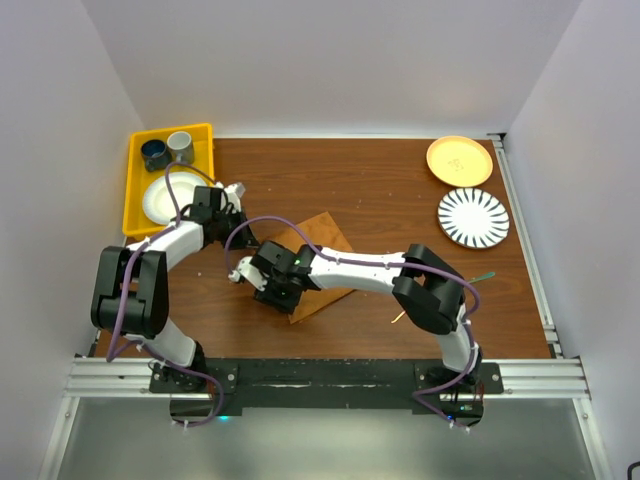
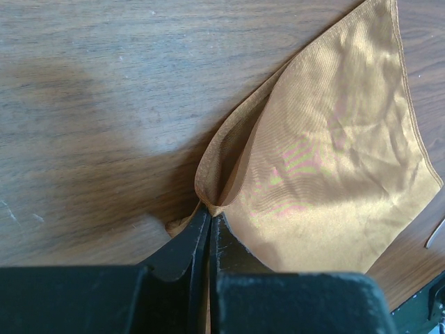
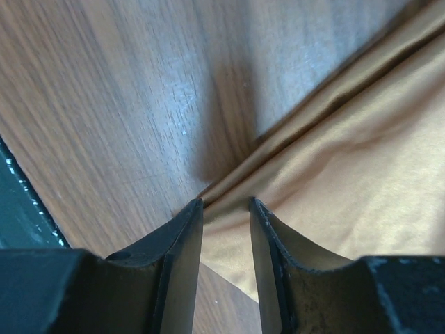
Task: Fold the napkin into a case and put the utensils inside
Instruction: Smooth out the lower triangle-folded napkin at the center of the board.
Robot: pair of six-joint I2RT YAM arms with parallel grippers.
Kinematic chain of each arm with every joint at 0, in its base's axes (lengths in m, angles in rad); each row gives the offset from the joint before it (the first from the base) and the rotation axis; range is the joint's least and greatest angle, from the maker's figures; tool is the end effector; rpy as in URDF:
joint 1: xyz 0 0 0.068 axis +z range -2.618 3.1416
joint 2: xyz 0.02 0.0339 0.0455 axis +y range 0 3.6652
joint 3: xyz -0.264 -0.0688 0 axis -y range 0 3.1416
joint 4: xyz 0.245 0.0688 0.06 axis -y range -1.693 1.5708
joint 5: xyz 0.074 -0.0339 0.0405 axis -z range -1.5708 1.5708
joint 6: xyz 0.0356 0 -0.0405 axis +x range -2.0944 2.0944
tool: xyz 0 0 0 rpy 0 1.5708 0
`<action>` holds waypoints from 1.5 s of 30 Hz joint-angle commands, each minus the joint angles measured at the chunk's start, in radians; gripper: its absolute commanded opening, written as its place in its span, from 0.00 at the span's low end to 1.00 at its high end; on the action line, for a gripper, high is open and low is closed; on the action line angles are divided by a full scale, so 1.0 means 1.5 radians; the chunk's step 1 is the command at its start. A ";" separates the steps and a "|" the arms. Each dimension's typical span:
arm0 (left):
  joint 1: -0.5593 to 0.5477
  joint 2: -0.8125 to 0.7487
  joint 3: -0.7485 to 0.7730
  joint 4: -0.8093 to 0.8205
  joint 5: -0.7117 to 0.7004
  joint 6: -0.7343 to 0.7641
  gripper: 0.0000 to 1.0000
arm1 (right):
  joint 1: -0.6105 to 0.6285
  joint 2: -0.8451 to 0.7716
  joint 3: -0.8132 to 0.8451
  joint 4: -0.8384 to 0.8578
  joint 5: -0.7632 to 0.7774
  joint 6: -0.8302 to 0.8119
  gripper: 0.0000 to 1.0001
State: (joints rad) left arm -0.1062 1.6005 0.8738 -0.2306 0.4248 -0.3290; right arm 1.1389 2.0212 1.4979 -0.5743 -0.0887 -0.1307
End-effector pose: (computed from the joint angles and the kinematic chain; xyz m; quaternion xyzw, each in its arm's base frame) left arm 0.3088 -0.0477 0.1724 -0.0403 0.9332 -0.2600 0.2448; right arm 0.1759 0.3891 0.1833 -0.5843 0.7758 0.1508 0.1842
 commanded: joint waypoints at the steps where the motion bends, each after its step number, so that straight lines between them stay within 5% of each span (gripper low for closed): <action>1: -0.003 -0.017 0.021 0.001 0.016 0.005 0.06 | 0.009 0.004 0.024 -0.013 0.013 0.003 0.38; 6: -0.003 -0.015 0.022 0.000 0.014 0.005 0.06 | 0.013 0.008 0.019 -0.013 0.023 -0.001 0.29; 9: -0.003 -0.016 0.023 -0.002 0.020 0.004 0.05 | 0.013 0.000 0.020 -0.019 0.021 -0.003 0.13; 10: -0.003 -0.018 0.023 -0.001 0.024 0.004 0.04 | 0.014 -0.003 0.019 -0.021 0.020 -0.003 0.00; 21: -0.001 -0.042 0.032 -0.040 0.028 0.025 0.03 | 0.015 -0.063 -0.017 -0.020 0.008 -0.015 0.00; 36: 0.004 -0.002 0.016 -0.062 -0.006 0.048 0.00 | 0.018 -0.016 -0.005 -0.031 -0.020 -0.025 0.00; 40: 0.004 0.027 0.023 -0.069 -0.005 0.052 0.02 | 0.014 -0.026 0.023 -0.056 -0.035 -0.033 0.11; 45: 0.011 0.029 0.034 -0.089 -0.014 0.074 0.20 | -0.054 -0.059 0.063 -0.082 -0.089 -0.037 0.44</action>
State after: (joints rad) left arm -0.1043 1.6505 0.8852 -0.3397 0.4141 -0.2642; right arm 1.1397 1.9980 1.5070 -0.6598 -0.1390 -0.1715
